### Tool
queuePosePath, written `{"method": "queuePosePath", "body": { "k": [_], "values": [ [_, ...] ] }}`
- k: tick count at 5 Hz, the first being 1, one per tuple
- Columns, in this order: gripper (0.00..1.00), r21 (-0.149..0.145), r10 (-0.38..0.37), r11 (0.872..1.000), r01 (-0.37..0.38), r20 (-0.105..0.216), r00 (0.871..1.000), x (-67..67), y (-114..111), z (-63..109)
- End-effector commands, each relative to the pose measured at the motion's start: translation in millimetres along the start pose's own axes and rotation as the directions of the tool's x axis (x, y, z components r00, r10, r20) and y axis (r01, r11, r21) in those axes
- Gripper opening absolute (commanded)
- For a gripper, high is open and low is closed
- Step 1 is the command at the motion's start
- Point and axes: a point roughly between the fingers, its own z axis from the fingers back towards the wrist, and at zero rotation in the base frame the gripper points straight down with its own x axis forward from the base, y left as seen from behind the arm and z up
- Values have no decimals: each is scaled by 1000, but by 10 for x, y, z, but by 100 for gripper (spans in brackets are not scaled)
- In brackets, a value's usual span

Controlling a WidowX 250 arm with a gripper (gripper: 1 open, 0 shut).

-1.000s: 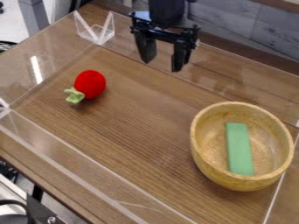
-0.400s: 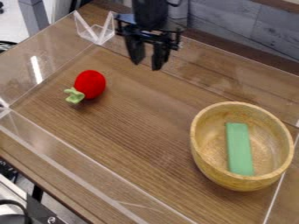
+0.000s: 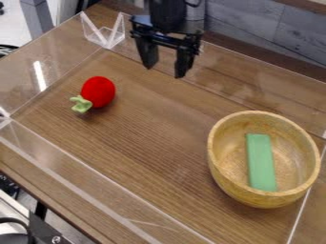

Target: Move the red fruit to the left

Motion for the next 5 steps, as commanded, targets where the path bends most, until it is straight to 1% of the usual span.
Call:
{"method": "queuePosePath", "body": {
  "k": [1,2,3,4,5],
  "values": [
    [100,10,-14,1000,14,59,998,116,-26,202],
    [100,14,-28,1000,28,56,998,129,-8,254],
    [100,14,-91,996,91,46,995,154,-47,234],
    [100,17,-148,989,148,37,988,170,-79,213],
    [100,14,-185,983,185,34,982,142,-136,166]
  ]
}}
